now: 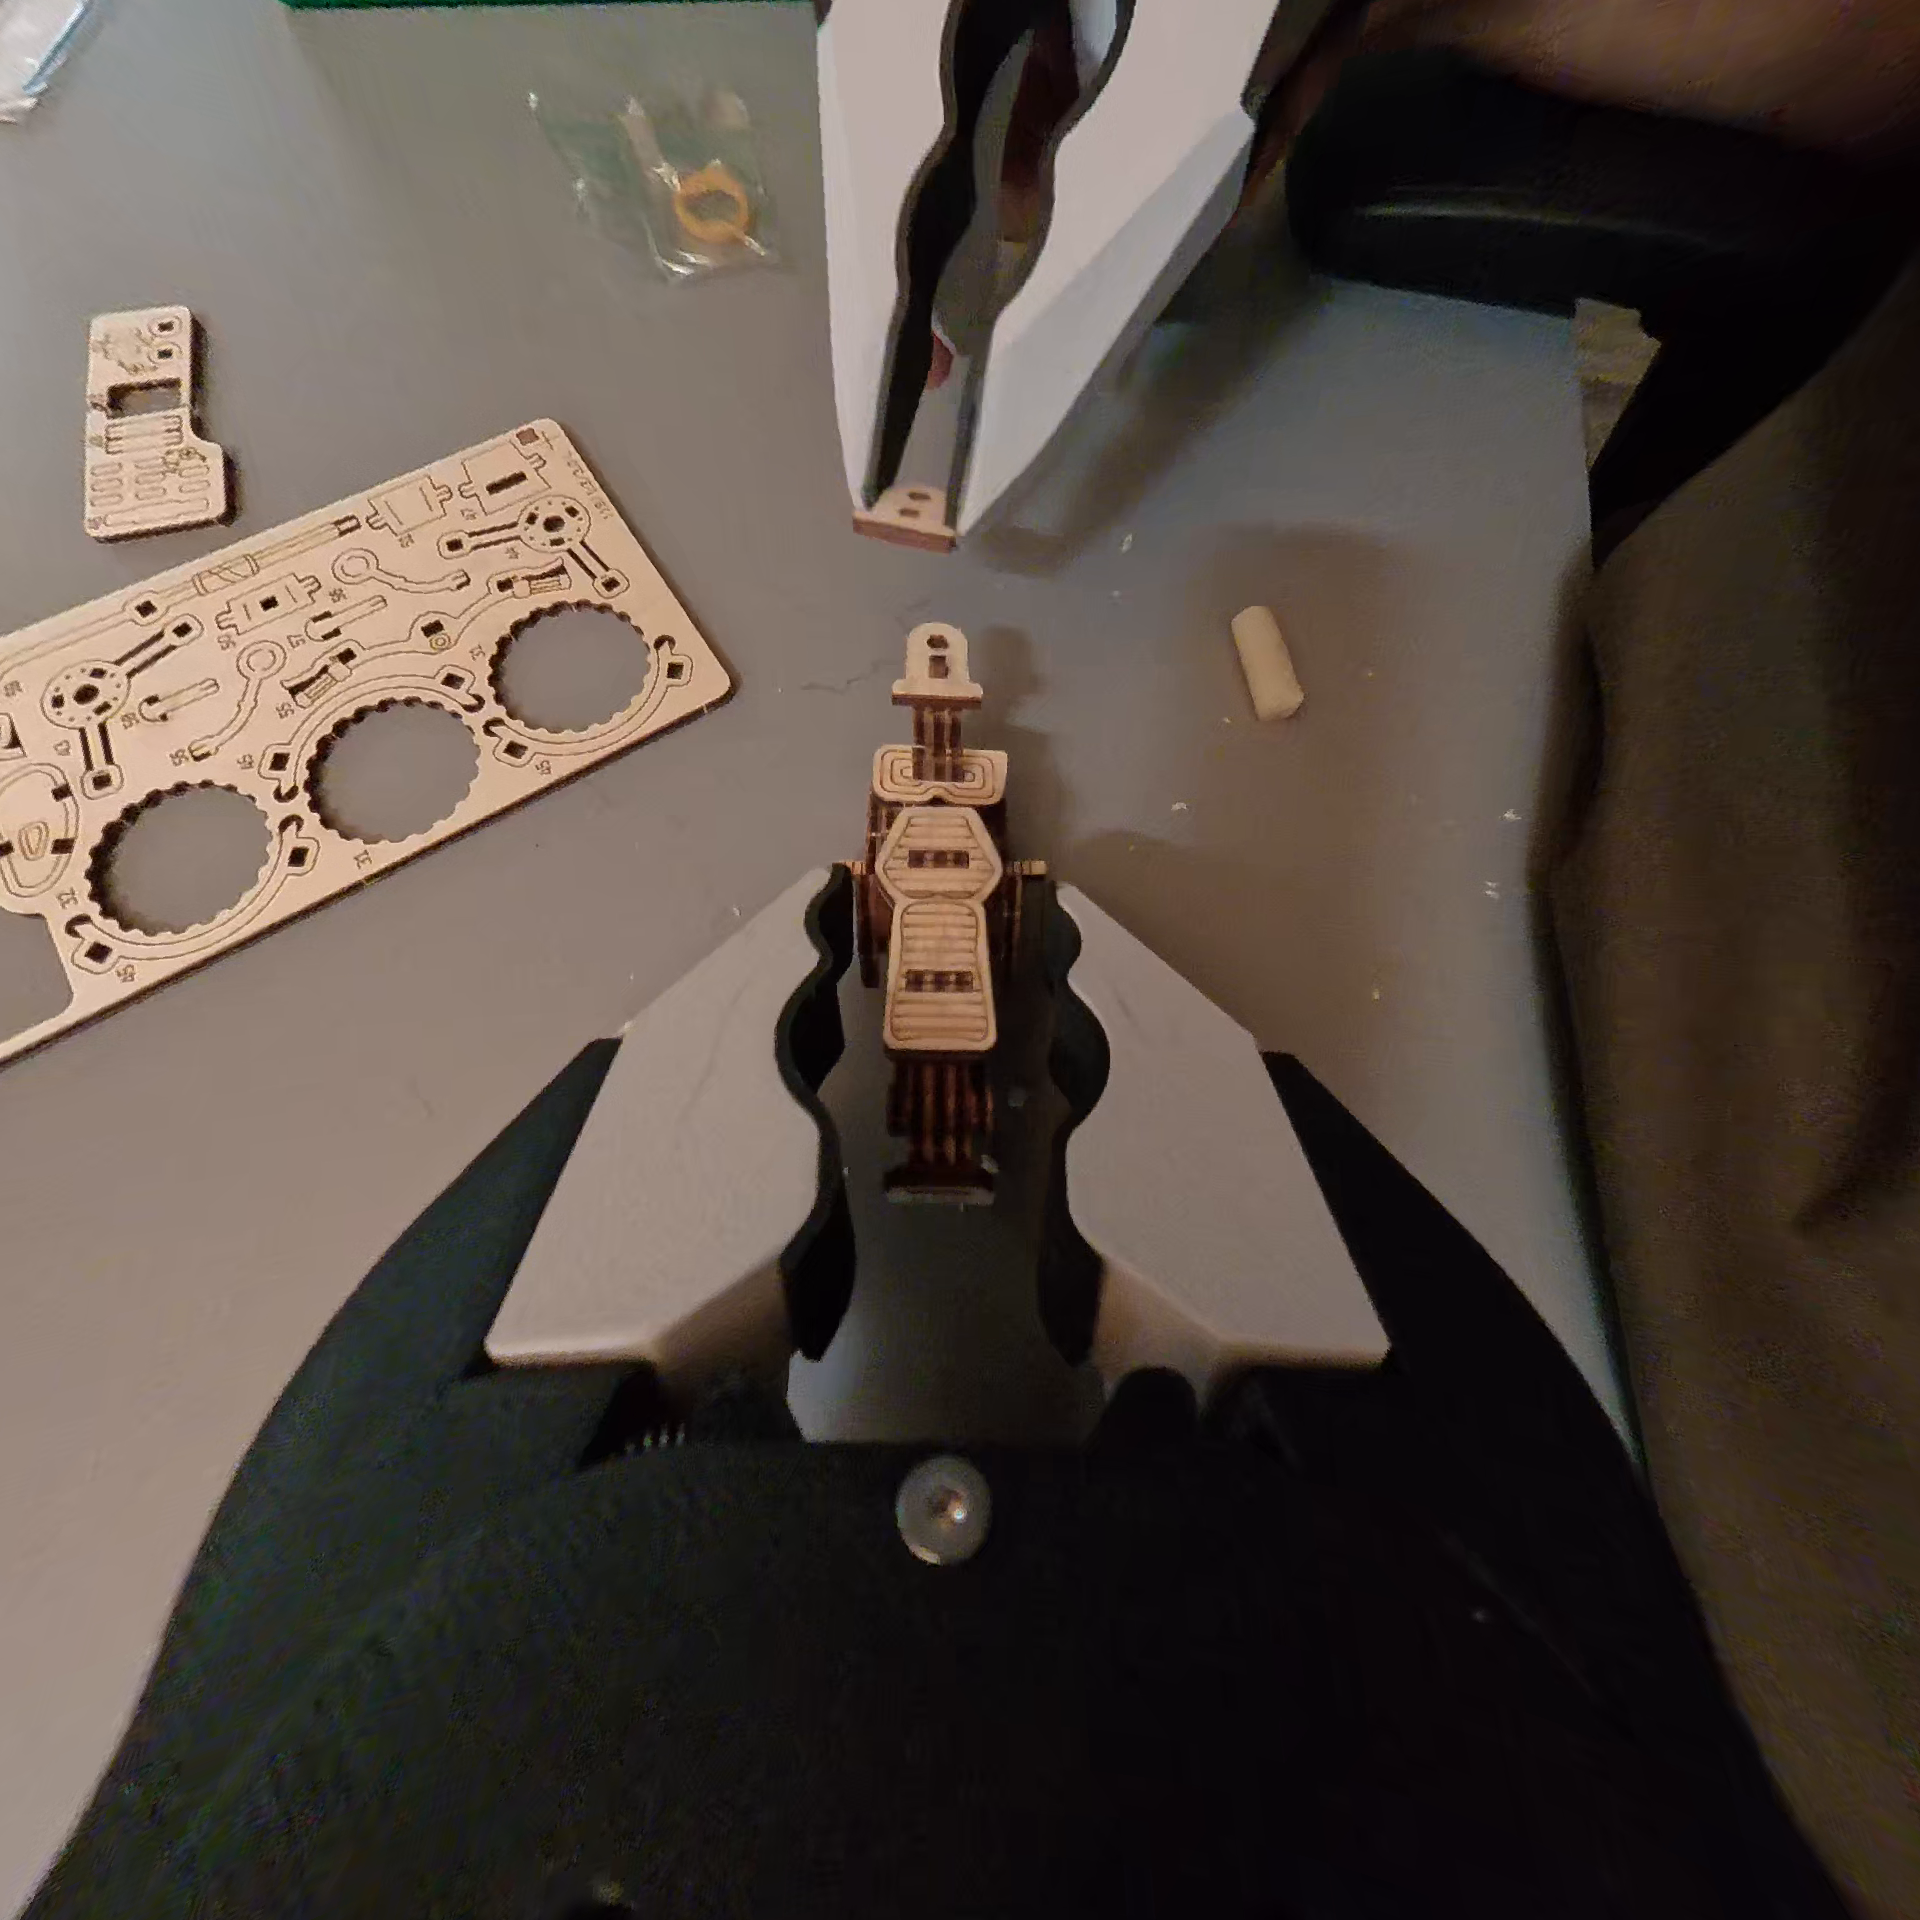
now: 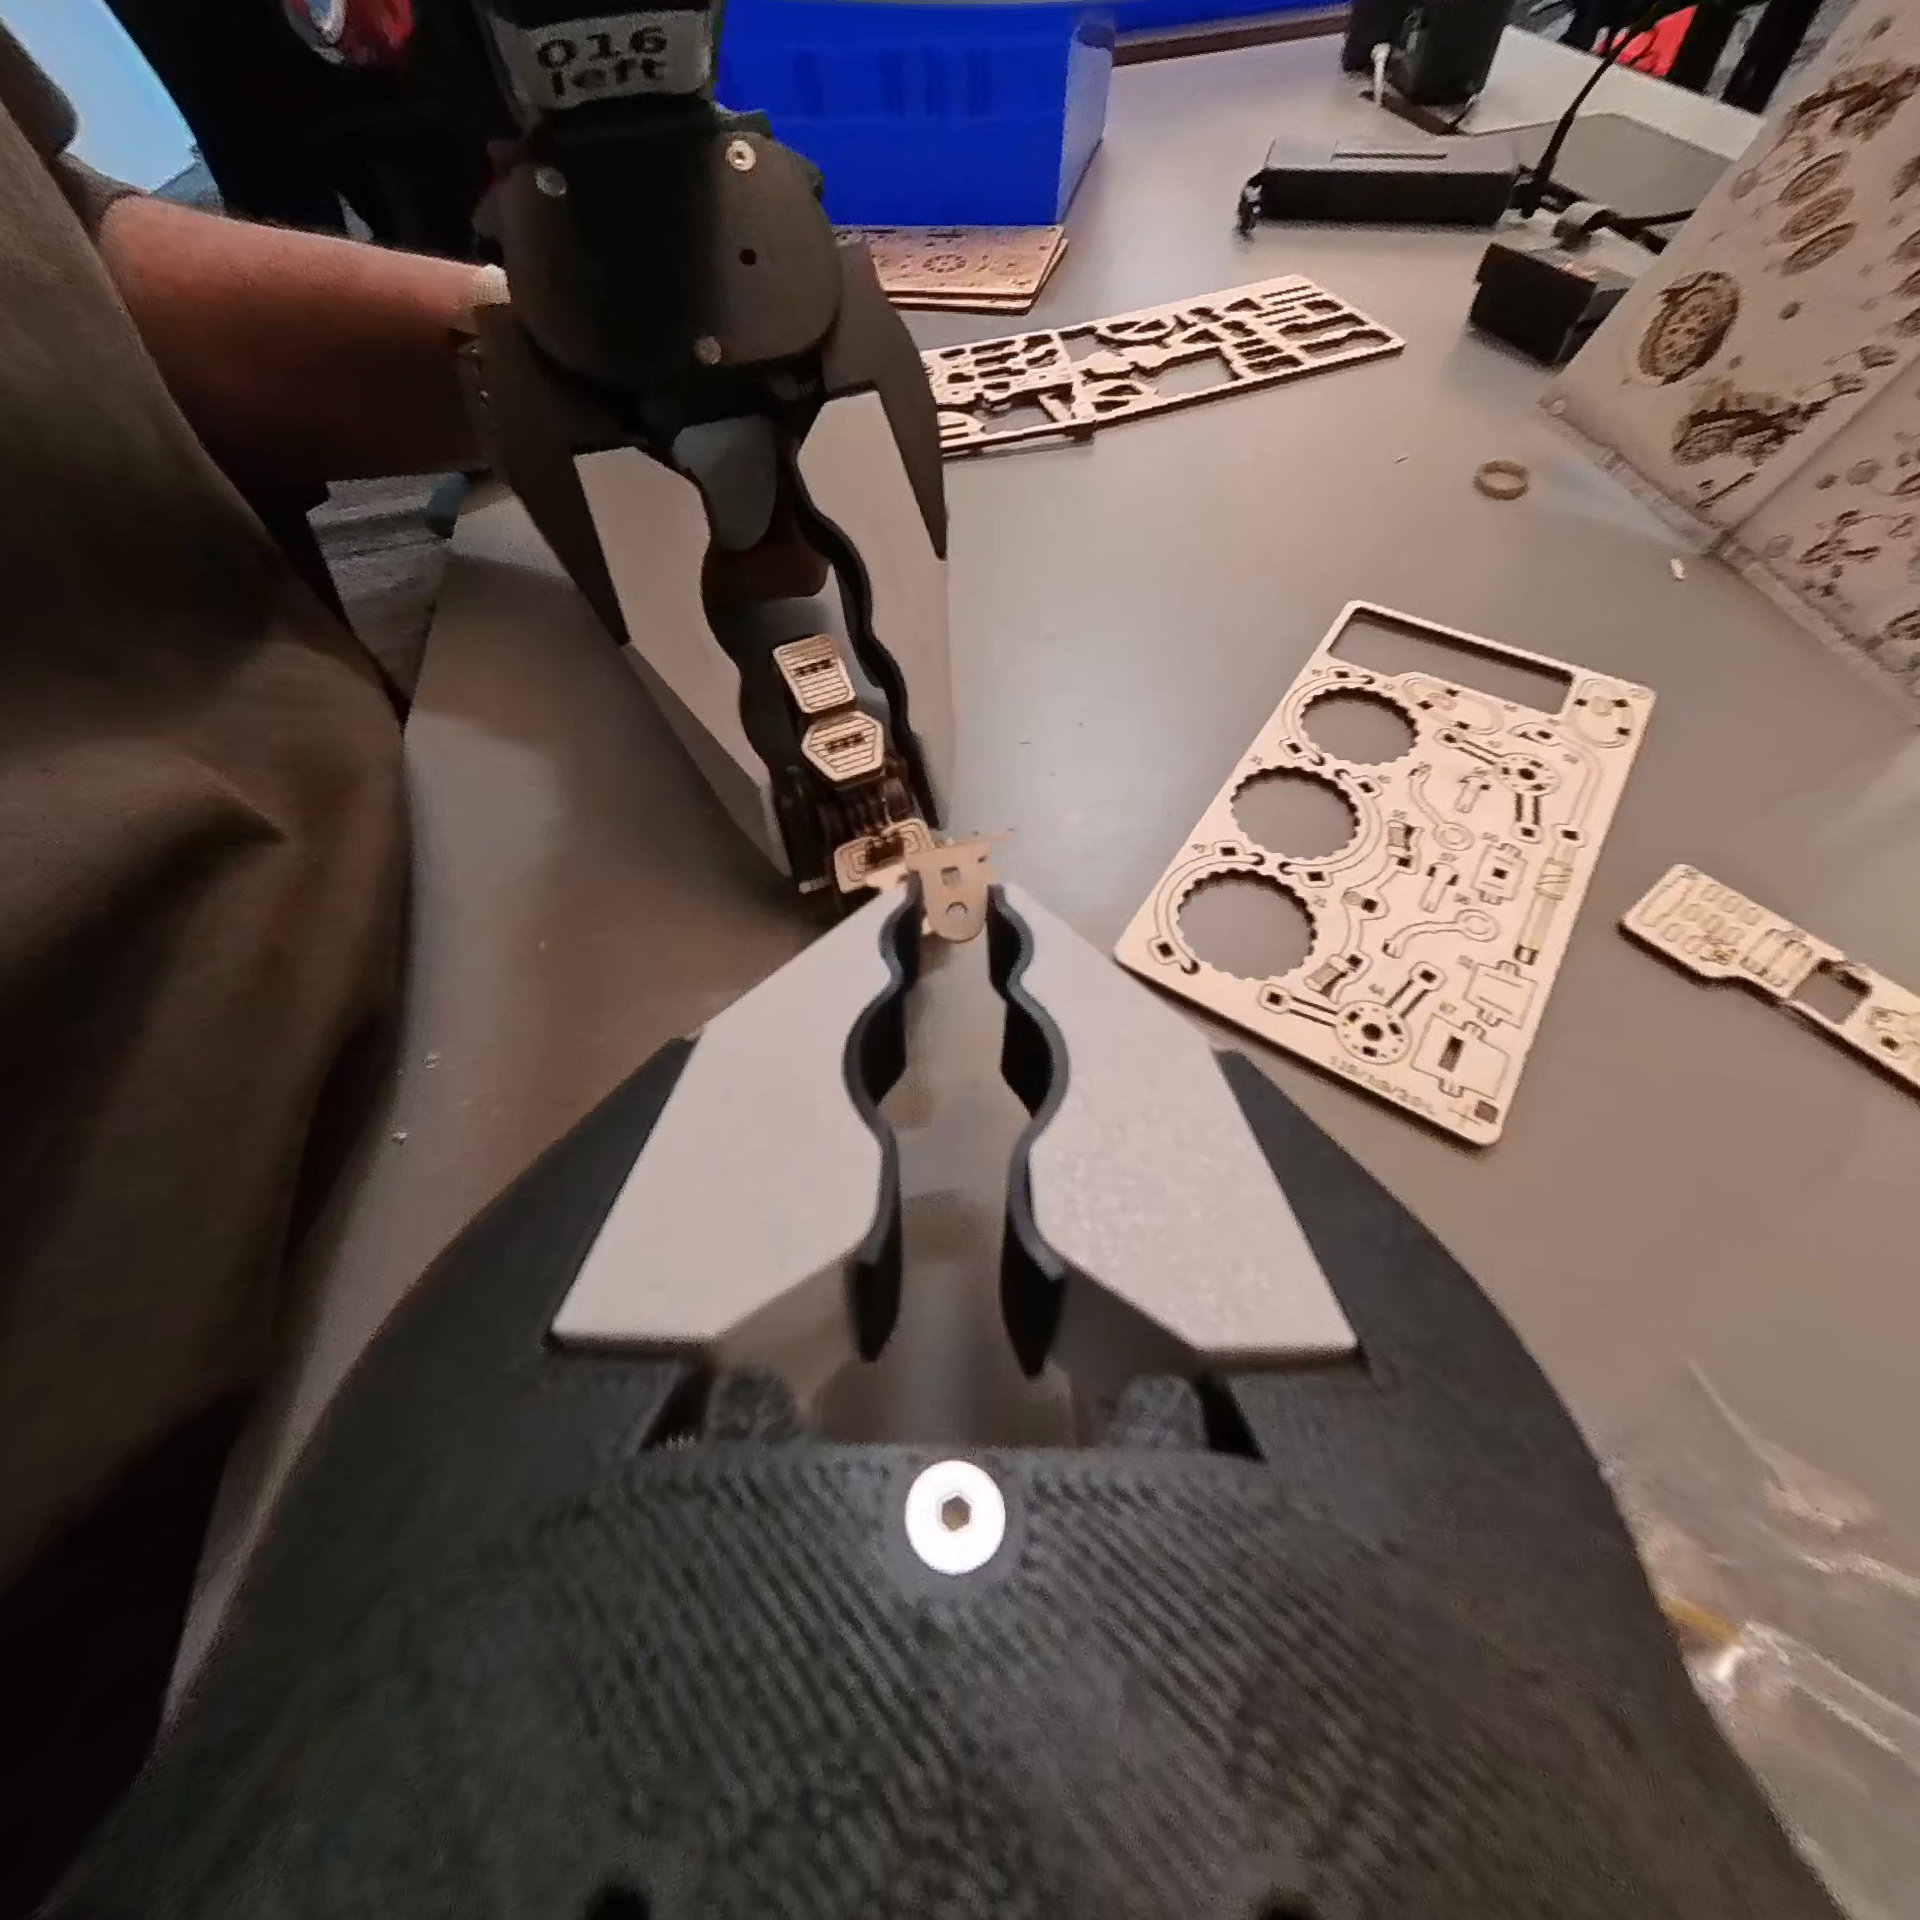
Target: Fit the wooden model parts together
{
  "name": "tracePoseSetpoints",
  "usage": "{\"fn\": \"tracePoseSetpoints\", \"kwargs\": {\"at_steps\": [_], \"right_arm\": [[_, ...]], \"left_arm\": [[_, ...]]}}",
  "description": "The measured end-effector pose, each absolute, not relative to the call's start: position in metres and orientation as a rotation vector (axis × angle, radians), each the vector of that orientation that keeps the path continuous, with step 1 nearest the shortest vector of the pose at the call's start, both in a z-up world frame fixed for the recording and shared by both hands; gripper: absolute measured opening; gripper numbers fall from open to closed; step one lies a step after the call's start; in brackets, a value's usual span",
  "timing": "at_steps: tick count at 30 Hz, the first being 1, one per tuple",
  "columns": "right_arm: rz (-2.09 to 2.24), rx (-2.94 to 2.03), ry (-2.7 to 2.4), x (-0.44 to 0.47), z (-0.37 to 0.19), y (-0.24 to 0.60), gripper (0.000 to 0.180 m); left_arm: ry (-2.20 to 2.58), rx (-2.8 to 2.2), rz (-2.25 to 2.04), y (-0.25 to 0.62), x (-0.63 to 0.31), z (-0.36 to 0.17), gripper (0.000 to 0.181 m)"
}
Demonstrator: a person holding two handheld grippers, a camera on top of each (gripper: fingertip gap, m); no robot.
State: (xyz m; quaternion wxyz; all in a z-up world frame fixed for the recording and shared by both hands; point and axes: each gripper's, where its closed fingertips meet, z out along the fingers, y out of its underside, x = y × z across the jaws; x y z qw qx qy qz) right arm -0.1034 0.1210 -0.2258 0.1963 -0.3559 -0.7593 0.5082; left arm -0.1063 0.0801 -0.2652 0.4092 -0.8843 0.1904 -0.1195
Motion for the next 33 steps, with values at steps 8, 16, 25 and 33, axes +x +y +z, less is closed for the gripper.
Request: {"fn": "tracePoseSetpoints", "kwargs": {"at_steps": [8, 16, 25, 33], "right_arm": [[1.402, -0.94, -2.245, -0.101, -0.232, 0.11, 0.01], [1.365, -0.88, -2.31, -0.1, -0.234, 0.105, 0.011], [1.294, -0.852, -2.364, -0.099, -0.24, 0.104, 0.011], [1.278, -0.843, -2.364, -0.099, -0.24, 0.103, 0.01]], "left_arm": [[0.474, -2.238, -0.312, 0.081, -0.106, -0.266, 0.029], [0.483, -2.236, -0.317, 0.081, -0.105, -0.266, 0.029], [0.489, -2.236, -0.322, 0.08, -0.105, -0.267, 0.028], [0.493, -2.235, -0.321, 0.08, -0.104, -0.267, 0.028]]}}
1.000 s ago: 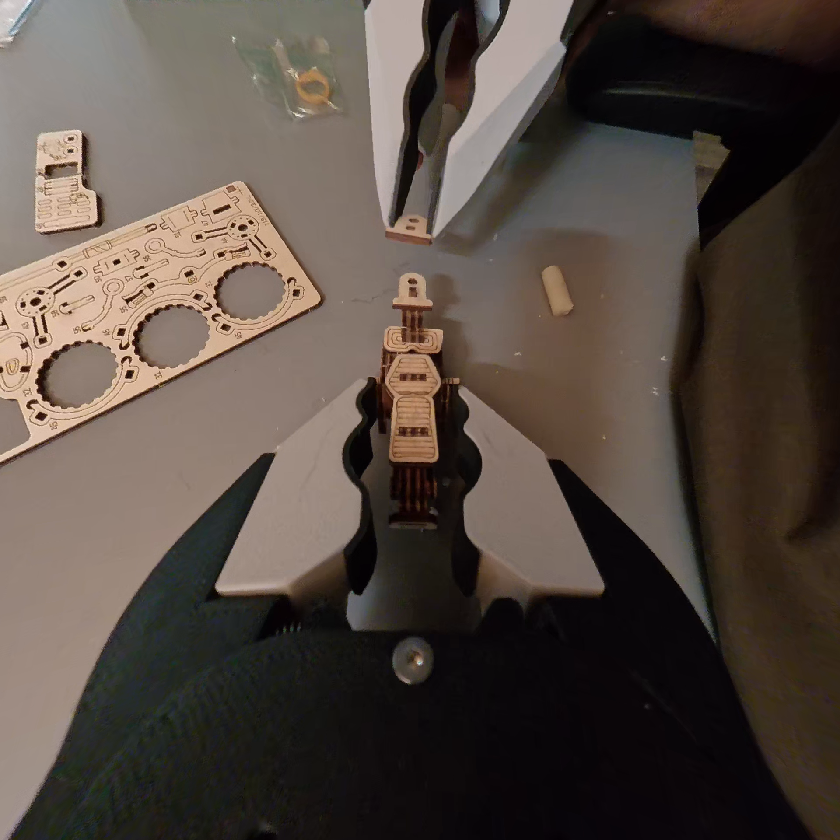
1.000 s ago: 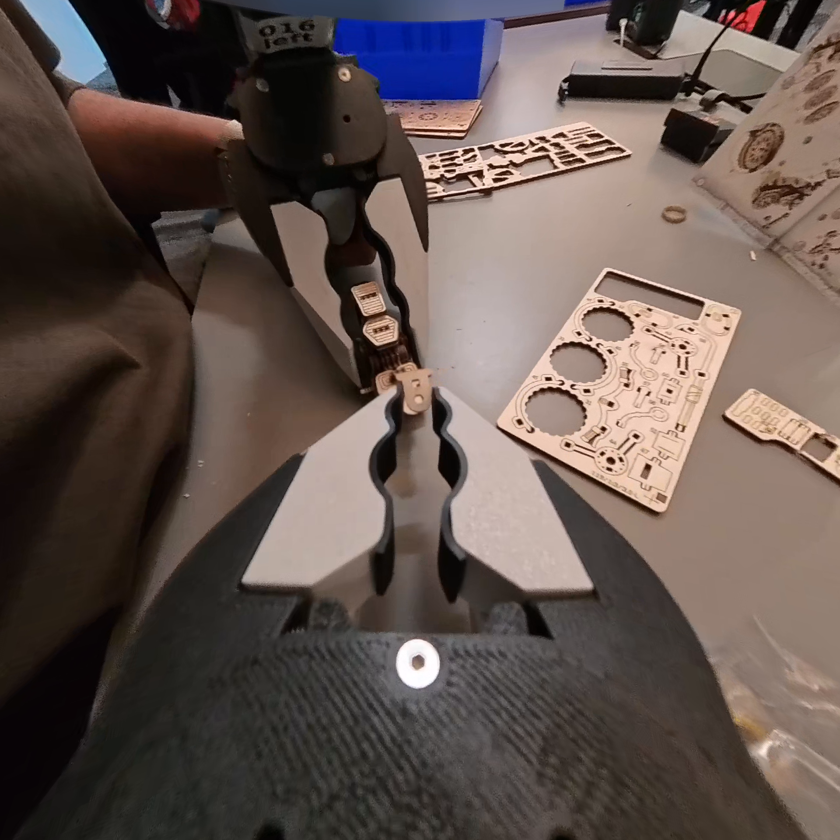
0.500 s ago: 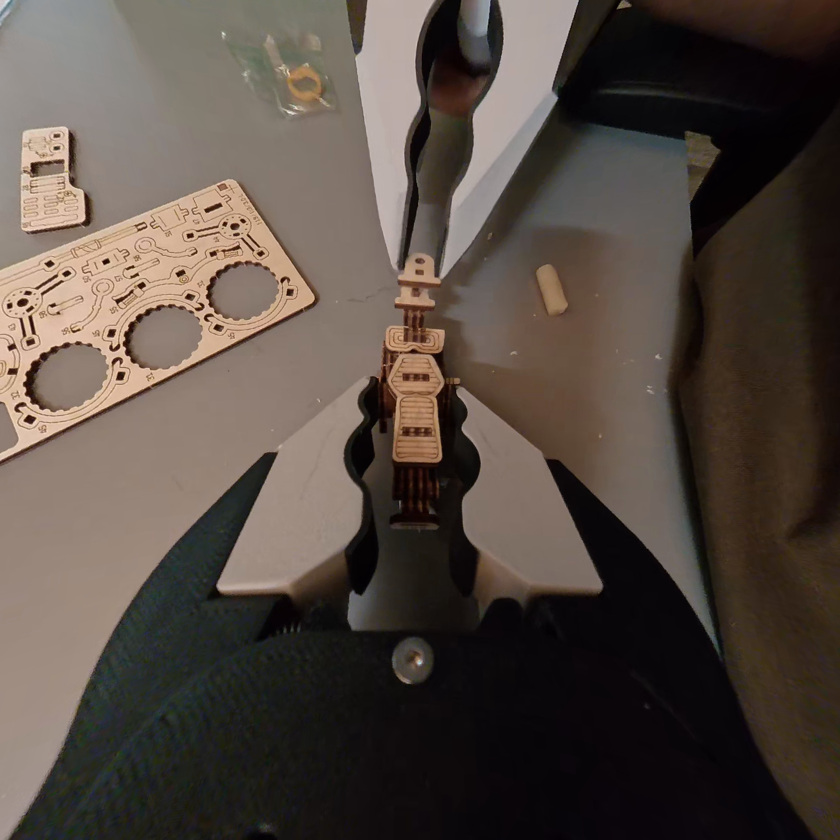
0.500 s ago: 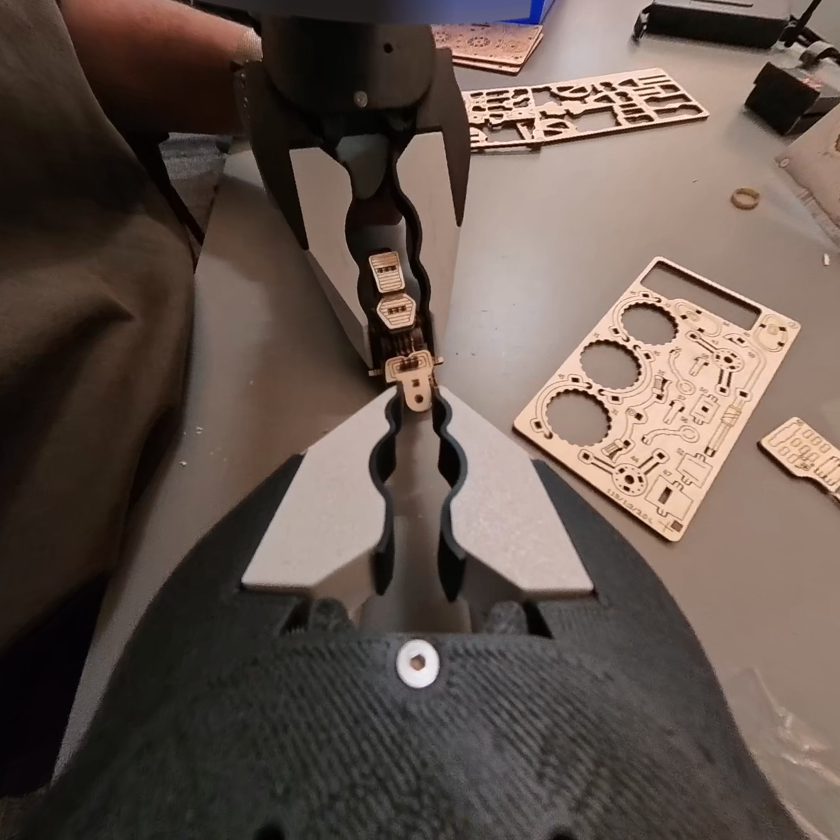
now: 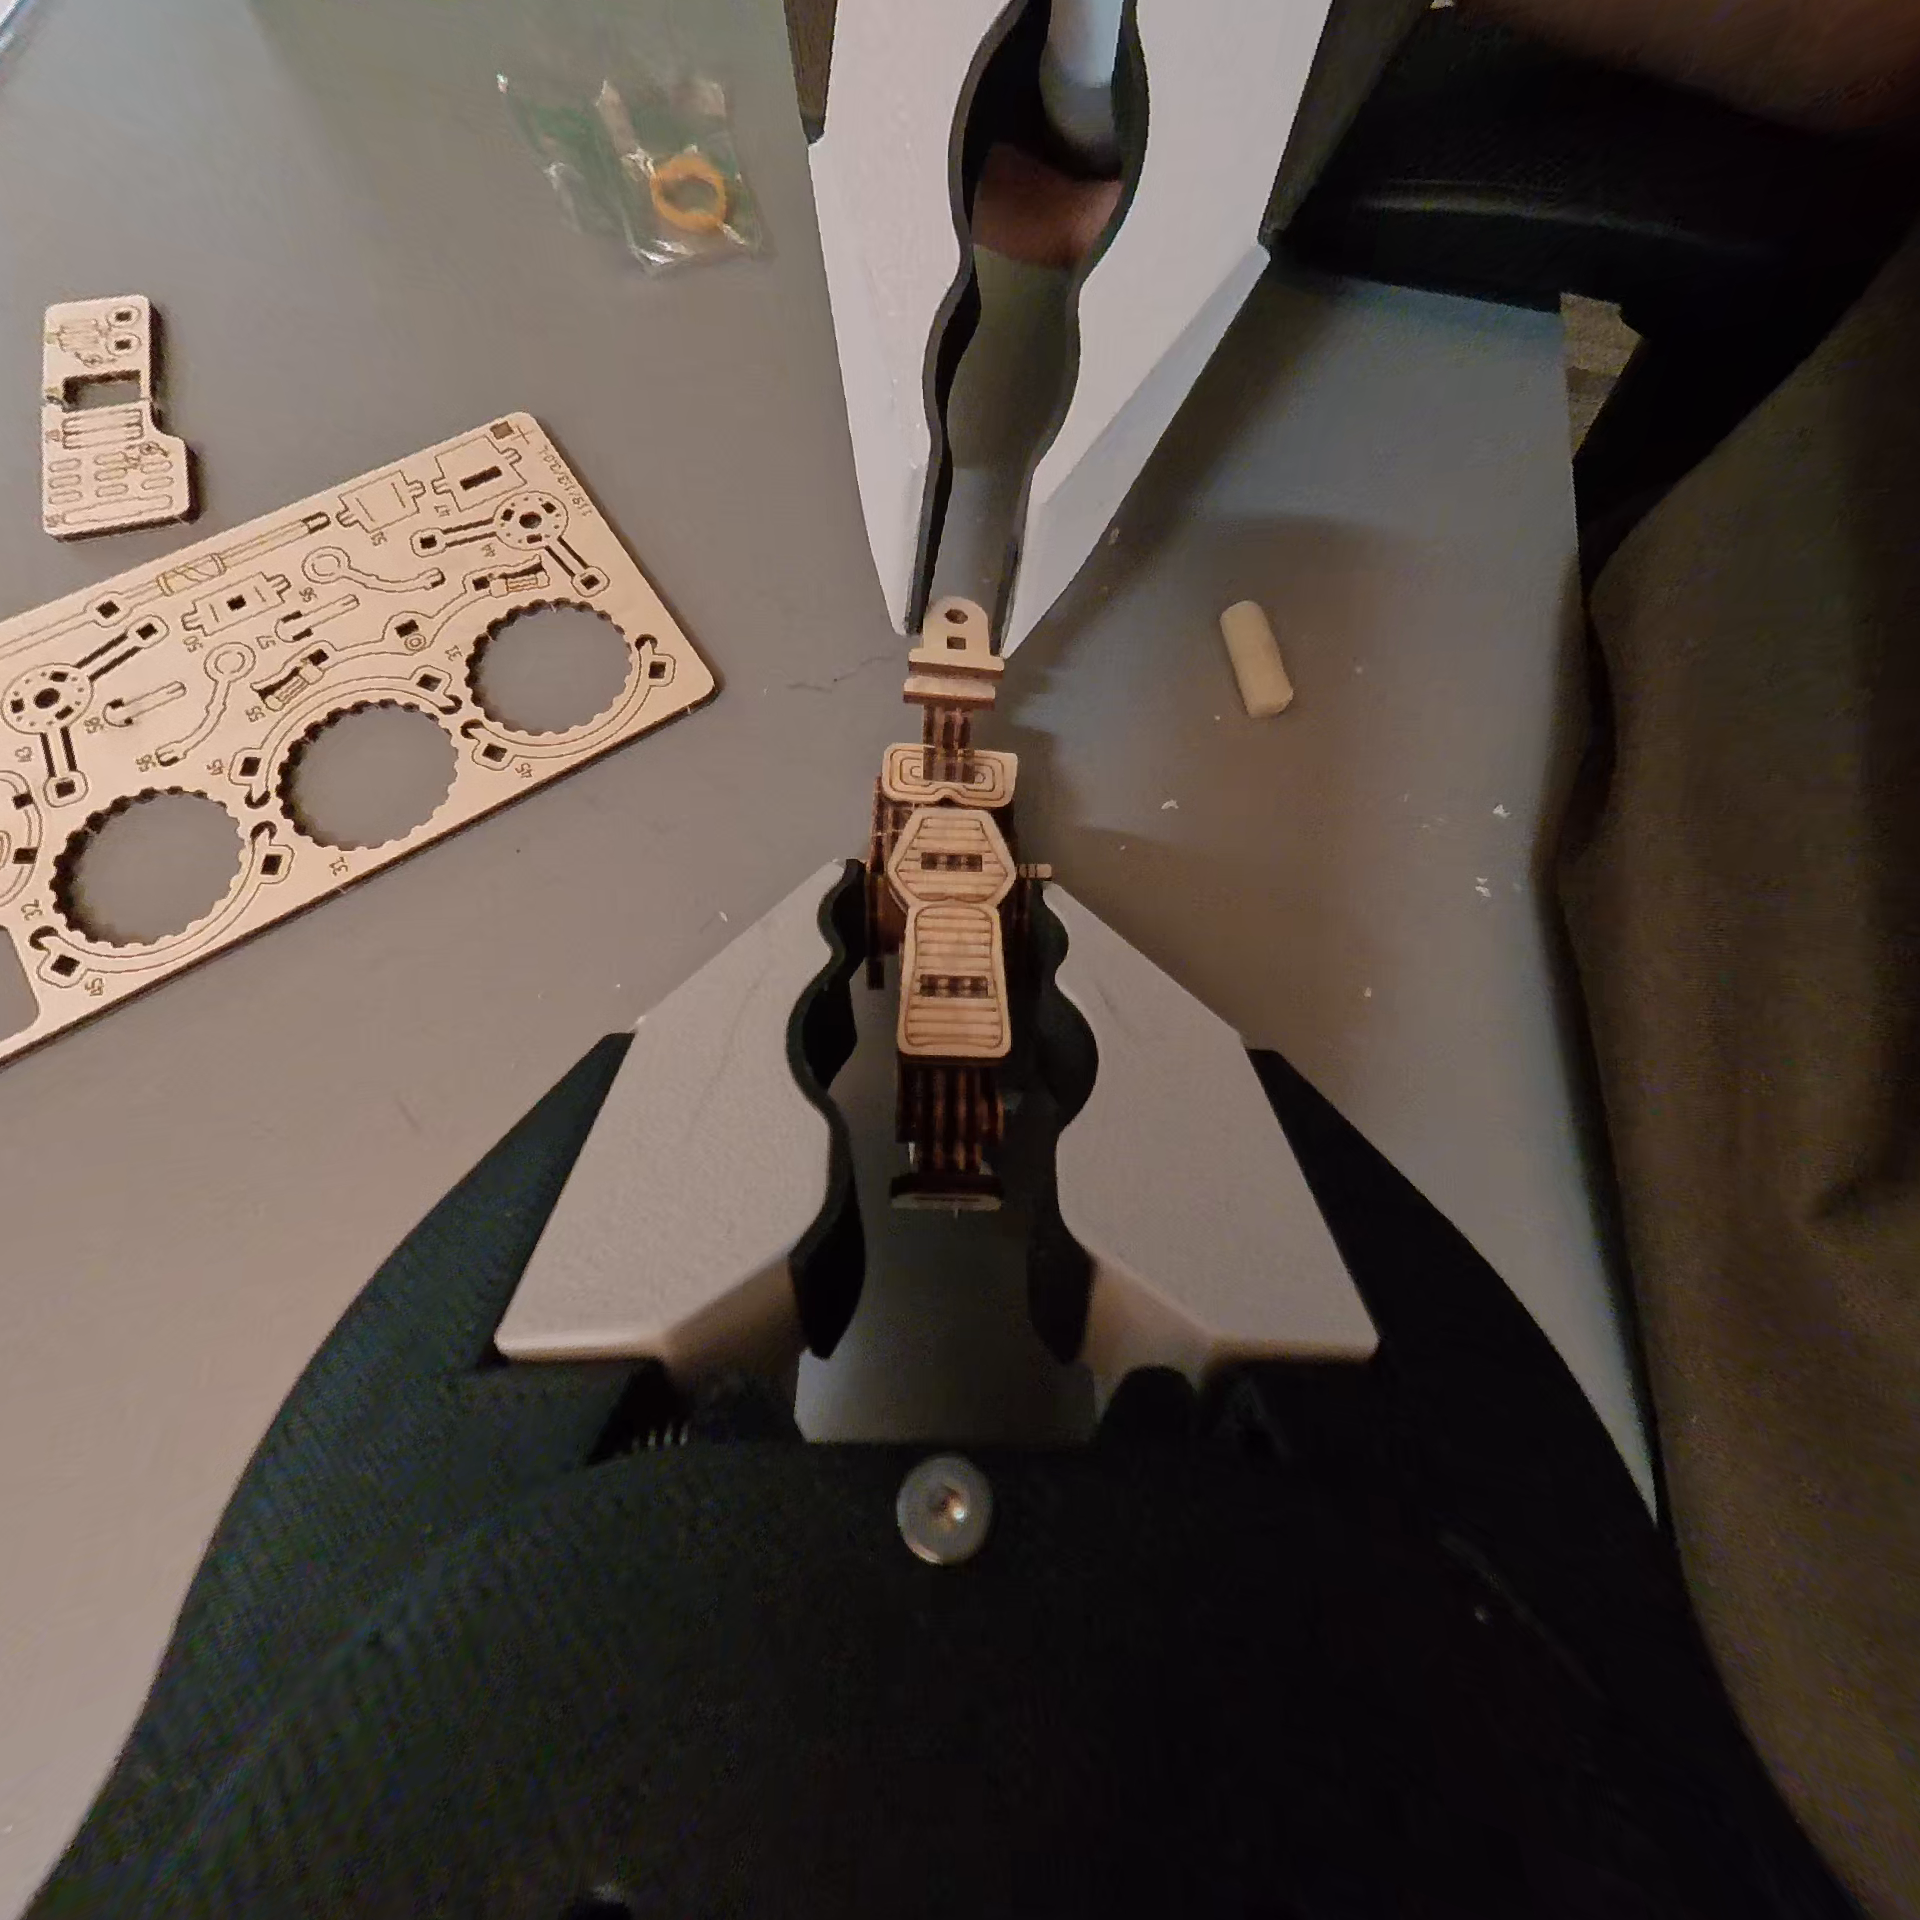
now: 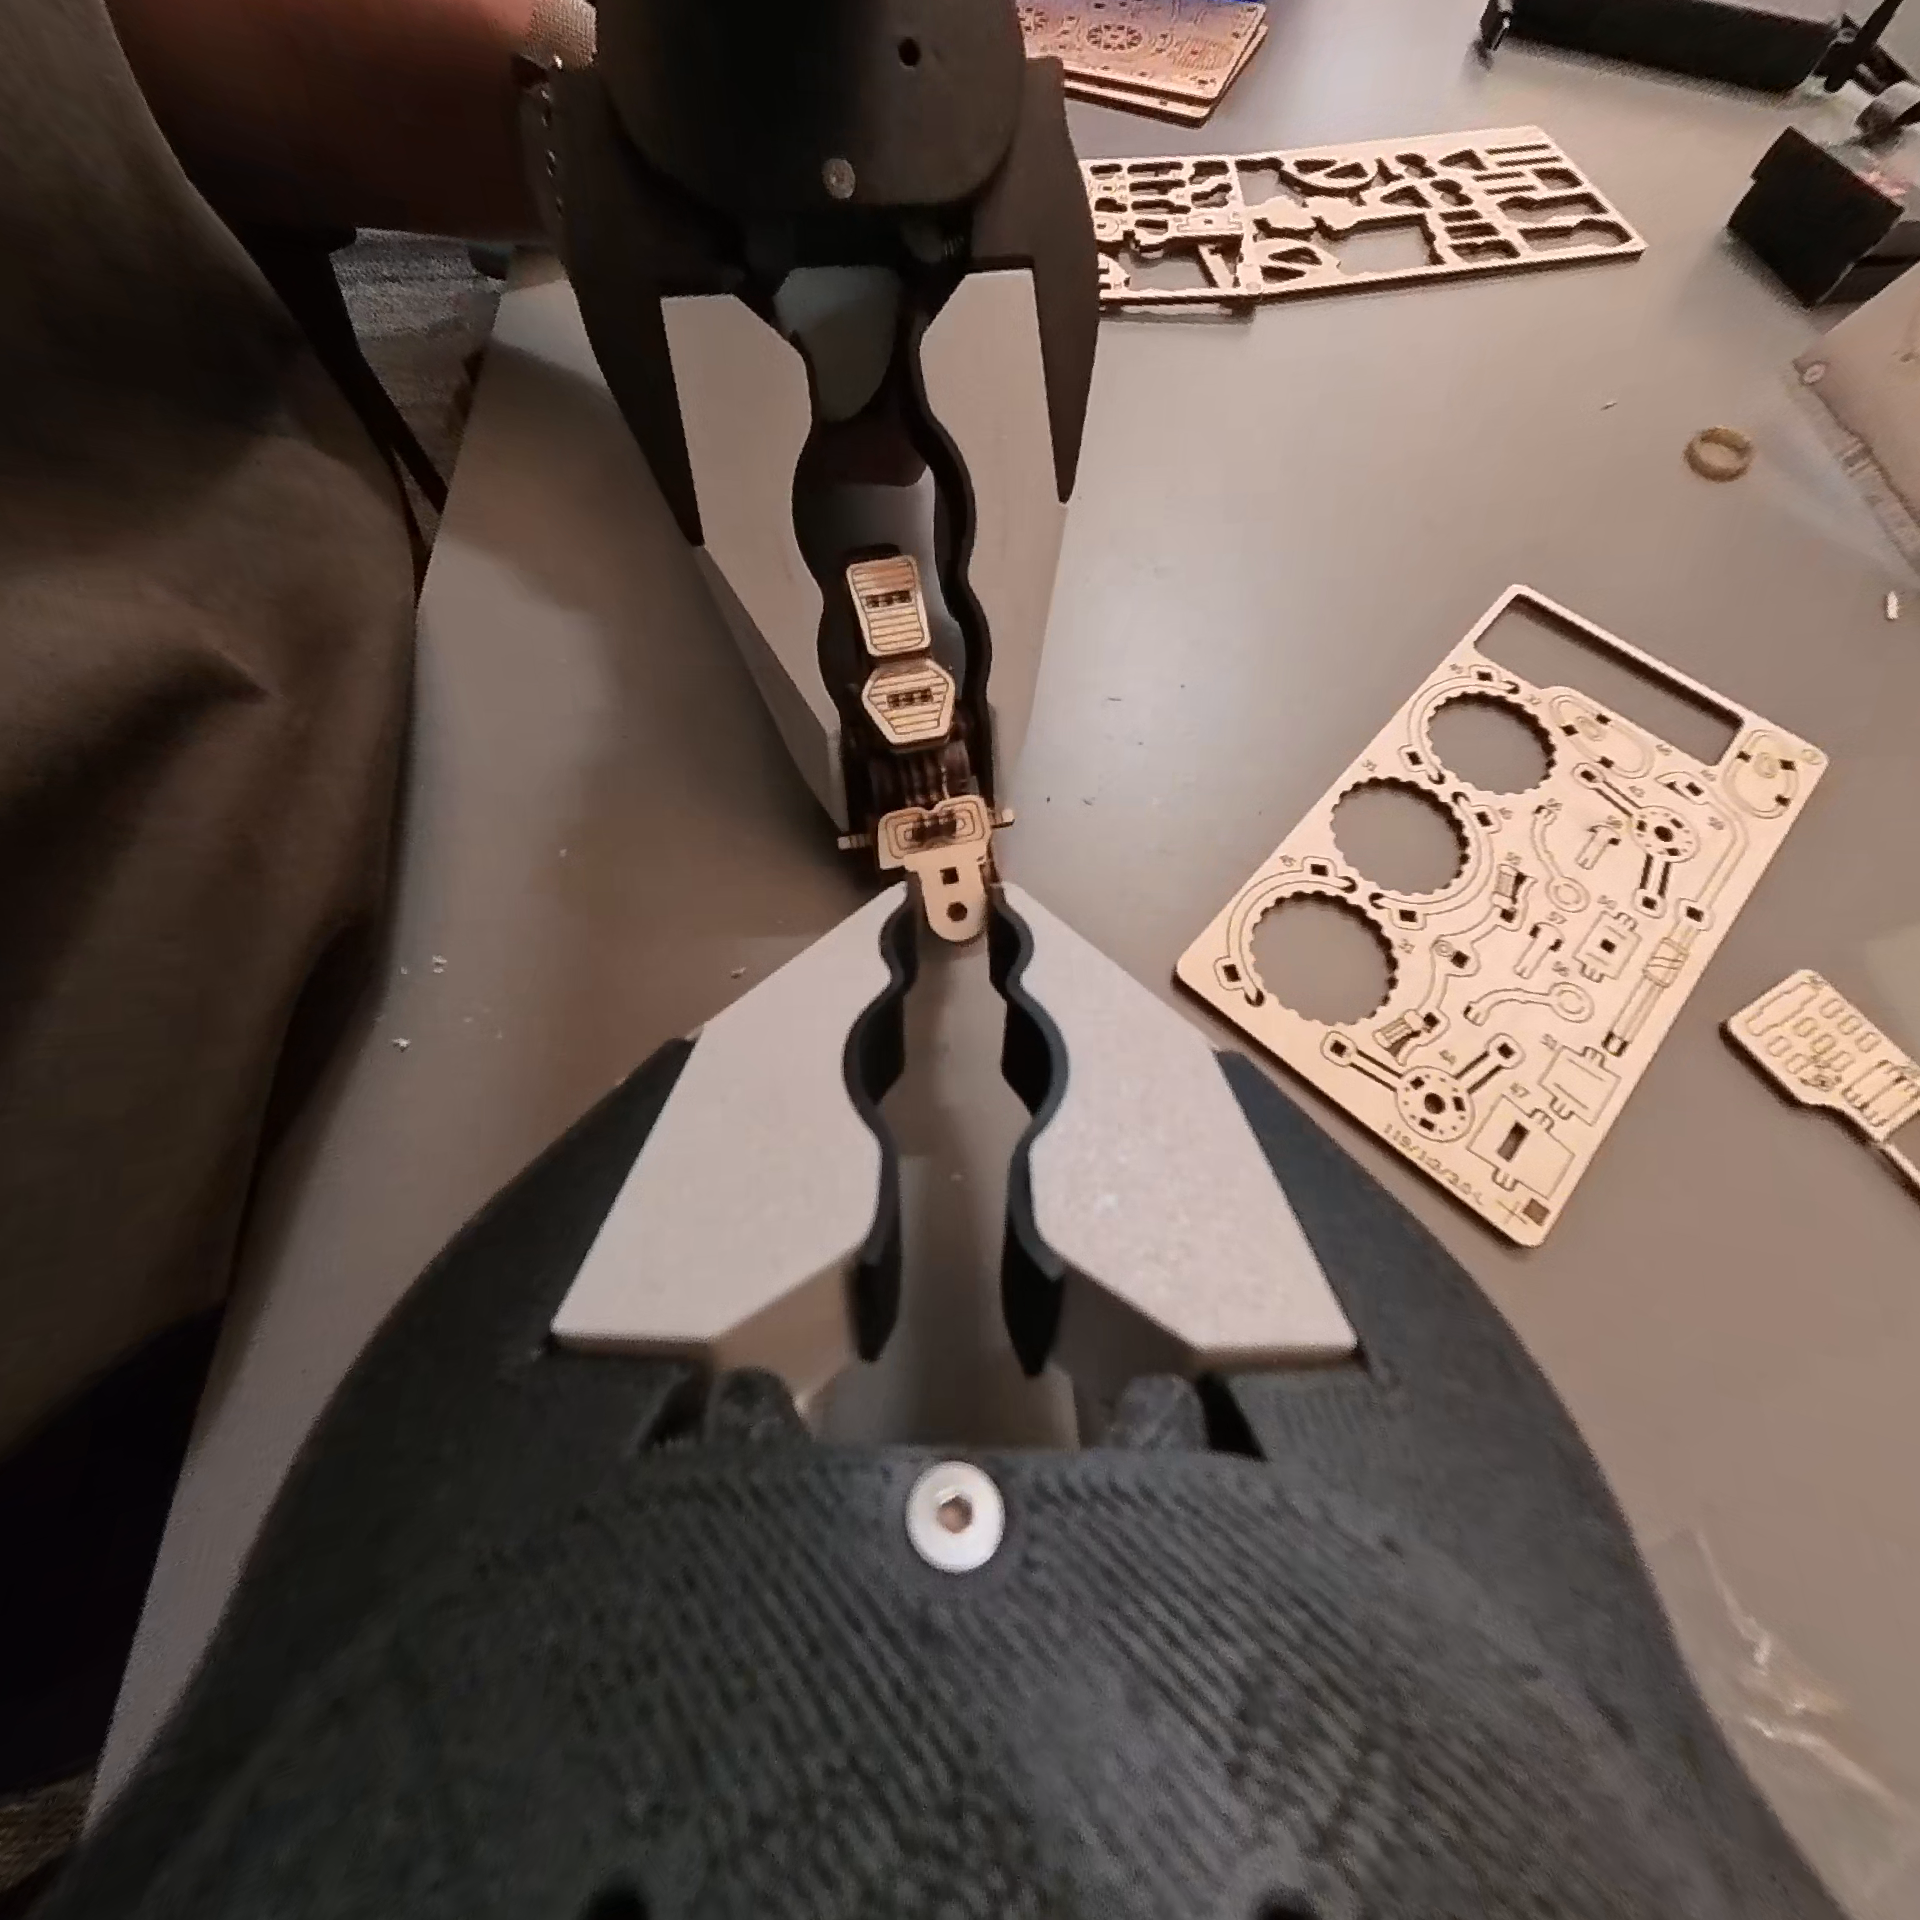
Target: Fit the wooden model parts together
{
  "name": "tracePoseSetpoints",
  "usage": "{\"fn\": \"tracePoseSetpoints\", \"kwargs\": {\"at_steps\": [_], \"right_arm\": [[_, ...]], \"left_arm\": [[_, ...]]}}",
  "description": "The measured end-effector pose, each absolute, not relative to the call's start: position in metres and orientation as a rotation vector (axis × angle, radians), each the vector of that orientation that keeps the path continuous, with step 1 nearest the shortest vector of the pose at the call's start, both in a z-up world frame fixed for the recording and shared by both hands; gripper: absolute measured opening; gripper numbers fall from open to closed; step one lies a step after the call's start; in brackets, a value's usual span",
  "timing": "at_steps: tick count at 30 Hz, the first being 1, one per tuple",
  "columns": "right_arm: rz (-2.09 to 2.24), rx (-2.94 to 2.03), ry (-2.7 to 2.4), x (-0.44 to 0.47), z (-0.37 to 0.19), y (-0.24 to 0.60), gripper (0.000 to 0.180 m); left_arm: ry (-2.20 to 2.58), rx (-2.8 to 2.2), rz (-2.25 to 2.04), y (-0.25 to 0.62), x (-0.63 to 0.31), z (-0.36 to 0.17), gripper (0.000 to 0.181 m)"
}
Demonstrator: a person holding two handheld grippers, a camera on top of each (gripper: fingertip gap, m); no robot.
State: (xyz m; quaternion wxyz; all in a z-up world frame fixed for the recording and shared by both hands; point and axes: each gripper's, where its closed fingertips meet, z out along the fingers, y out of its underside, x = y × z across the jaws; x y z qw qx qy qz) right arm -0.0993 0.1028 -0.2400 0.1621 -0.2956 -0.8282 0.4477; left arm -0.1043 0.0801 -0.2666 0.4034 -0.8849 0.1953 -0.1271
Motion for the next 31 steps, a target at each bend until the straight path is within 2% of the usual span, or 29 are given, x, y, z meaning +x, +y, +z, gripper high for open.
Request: {"fn": "tracePoseSetpoints", "kwargs": {"at_steps": [17, 22, 26, 31], "right_arm": [[1.262, -0.833, -2.341, -0.099, -0.24, 0.102, 0.011], [1.291, -0.853, -2.304, -0.099, -0.235, 0.105, 0.016], [1.373, -0.869, -2.22, -0.101, -0.223, 0.106, 0.008], [1.44, -0.908, -2.22, -0.101, -0.223, 0.102, 0.009]], "left_arm": [[0.493, -2.236, -0.327, 0.08, -0.104, -0.267, 0.028], [0.491, -2.236, -0.329, 0.08, -0.104, -0.267, 0.028], [0.49, -2.236, -0.332, 0.08, -0.104, -0.267, 0.028], [0.489, -2.237, -0.335, 0.08, -0.104, -0.267, 0.028]]}}
